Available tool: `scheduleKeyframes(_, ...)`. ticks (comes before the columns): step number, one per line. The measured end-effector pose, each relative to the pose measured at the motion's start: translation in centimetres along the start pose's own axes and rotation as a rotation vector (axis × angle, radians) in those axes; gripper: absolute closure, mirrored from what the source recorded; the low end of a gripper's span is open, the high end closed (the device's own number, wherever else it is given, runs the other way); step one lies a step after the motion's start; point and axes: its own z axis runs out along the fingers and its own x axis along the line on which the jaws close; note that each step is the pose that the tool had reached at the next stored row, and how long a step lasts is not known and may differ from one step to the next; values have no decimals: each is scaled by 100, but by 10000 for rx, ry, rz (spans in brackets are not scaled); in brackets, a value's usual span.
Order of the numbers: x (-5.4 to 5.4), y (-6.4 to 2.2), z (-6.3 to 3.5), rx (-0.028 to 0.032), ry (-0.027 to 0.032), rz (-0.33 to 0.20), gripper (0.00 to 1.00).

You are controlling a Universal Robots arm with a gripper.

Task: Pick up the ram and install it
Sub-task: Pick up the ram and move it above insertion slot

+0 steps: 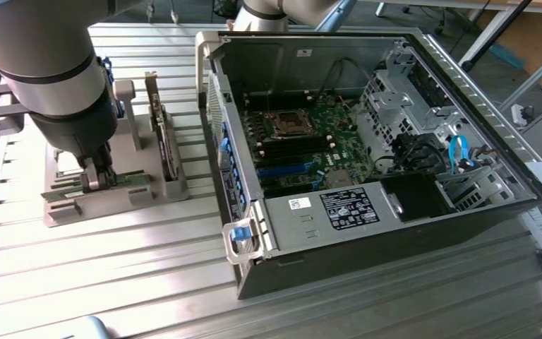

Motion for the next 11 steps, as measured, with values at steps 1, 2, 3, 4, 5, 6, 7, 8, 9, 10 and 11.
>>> scheduleKeyframes(1, -1, 0, -19, 0, 0, 0, 88)
scheduleKeyframes(2, -2, 0, -37, 0, 0, 0, 88)
scheduleKeyframes(3, -3, 0, -58, 0, 0, 0, 88)
scheduleKeyframes(4, -4, 0, -80, -1, 0, 0, 88)
scheduleKeyframes(5, -5, 0, -104, 0, -1, 0, 88)
scheduleKeyframes(6, -6, 0, -126, 0, -1, 0, 88)
scheduleKeyframes(7, -7, 0, -155, -1, -1, 0, 88)
scheduleKeyframes(8, -8, -1, -175, -1, -2, 0, 88)
scheduleKeyframes(9, -9, -1, -197, 0, -2, 0, 88)
scheduleKeyframes(10, -10, -1, -220, 0, -2, 0, 88)
scheduleKeyframes(11, -11, -2, -242, 1, -2, 0, 88)
